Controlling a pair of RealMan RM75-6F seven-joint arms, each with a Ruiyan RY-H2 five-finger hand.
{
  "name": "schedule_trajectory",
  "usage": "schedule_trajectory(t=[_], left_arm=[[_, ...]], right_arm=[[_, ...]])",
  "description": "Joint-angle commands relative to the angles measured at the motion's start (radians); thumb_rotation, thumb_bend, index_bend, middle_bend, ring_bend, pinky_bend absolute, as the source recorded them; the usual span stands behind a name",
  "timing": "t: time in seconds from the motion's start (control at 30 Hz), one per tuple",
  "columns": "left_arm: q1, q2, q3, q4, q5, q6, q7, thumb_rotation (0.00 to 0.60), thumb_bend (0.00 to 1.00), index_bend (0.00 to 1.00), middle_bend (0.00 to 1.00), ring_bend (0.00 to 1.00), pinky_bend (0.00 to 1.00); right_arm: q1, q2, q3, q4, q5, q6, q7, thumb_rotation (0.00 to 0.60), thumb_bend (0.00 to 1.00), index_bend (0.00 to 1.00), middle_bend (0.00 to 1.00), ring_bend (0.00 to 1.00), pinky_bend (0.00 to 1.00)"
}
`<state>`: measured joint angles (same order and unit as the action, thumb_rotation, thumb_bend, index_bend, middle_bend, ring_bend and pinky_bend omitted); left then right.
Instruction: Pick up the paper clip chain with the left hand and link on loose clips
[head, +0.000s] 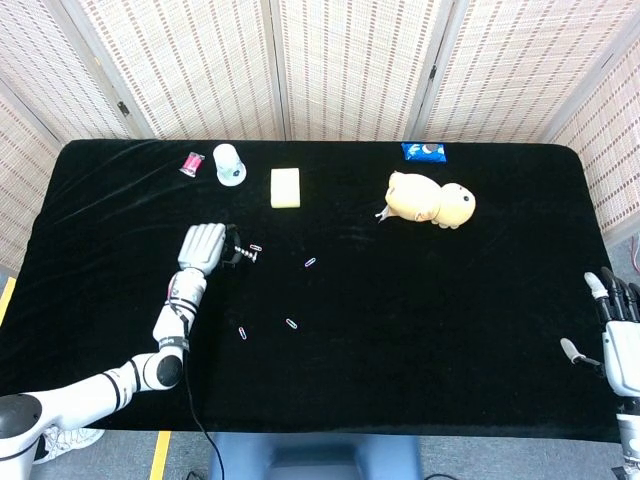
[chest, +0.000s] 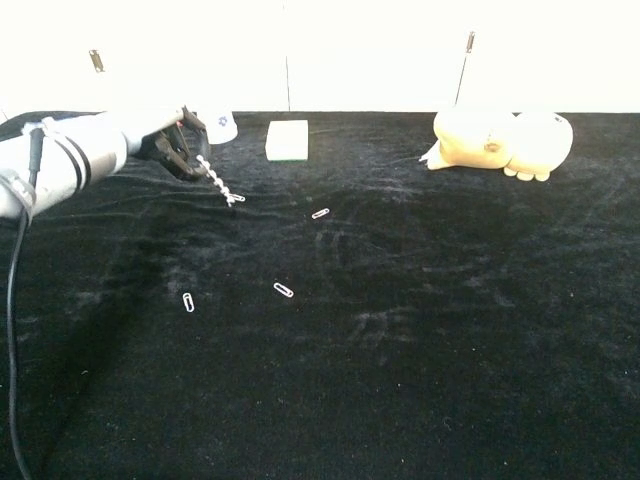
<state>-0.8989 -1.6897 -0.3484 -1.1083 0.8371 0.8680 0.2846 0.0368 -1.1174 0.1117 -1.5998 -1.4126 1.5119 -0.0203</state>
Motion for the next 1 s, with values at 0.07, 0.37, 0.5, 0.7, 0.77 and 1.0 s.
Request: schedule_trajectory(t=[0.07, 0.37, 0.5, 0.7, 0.77, 1.0], left_arm=[[-0.024, -0.001, -0.022, 0.076, -0.017, -0.038, -0.017, 0.6, 0.64, 0.76, 1.0, 1.0, 1.0], [-0.042, -0.025, -0.017, 0.167, -0.013, -0.09, -0.05, 0.6, 0.65, 0.76, 1.0, 1.0, 1.0], [-0.052, -0.047, -0.011, 0.202, -0.005, -0.113, -0.064, 0.6, 0.65, 0.76, 1.0, 1.0, 1.0], [-0.061, -0.065, -0.007, 0.214, 0.013, -0.124, -0.081, 0.6, 0.65, 0.76, 1.0, 1.0, 1.0], [-0.065, -0.07, -0.008, 0.222, 0.017, -0.128, -0.086, 0.6, 0.65, 0.76, 1.0, 1.0, 1.0], [-0.068, -0.073, -0.014, 0.229, 0.038, -0.116, -0.109, 0.6, 0.65, 0.76, 1.0, 1.0, 1.0]], right_arm=[[0.004, -0.001, 0.006, 0.0, 0.015, -0.011, -0.004, 0.6, 0.23, 0.0, 0.0, 0.0, 0.0], [0.01, -0.003, 0.014, -0.002, 0.041, -0.029, -0.013, 0.6, 0.23, 0.0, 0.0, 0.0, 0.0], [0.009, -0.001, 0.017, -0.001, 0.051, -0.032, -0.008, 0.6, 0.23, 0.0, 0.0, 0.0, 0.0], [0.009, 0.0, 0.019, -0.001, 0.057, -0.035, -0.006, 0.6, 0.23, 0.0, 0.0, 0.0, 0.0], [0.007, 0.0, 0.019, -0.001, 0.057, -0.031, -0.007, 0.6, 0.23, 0.0, 0.0, 0.0, 0.0], [0.003, -0.001, 0.019, -0.002, 0.058, -0.025, -0.007, 0.6, 0.23, 0.0, 0.0, 0.0, 0.0]])
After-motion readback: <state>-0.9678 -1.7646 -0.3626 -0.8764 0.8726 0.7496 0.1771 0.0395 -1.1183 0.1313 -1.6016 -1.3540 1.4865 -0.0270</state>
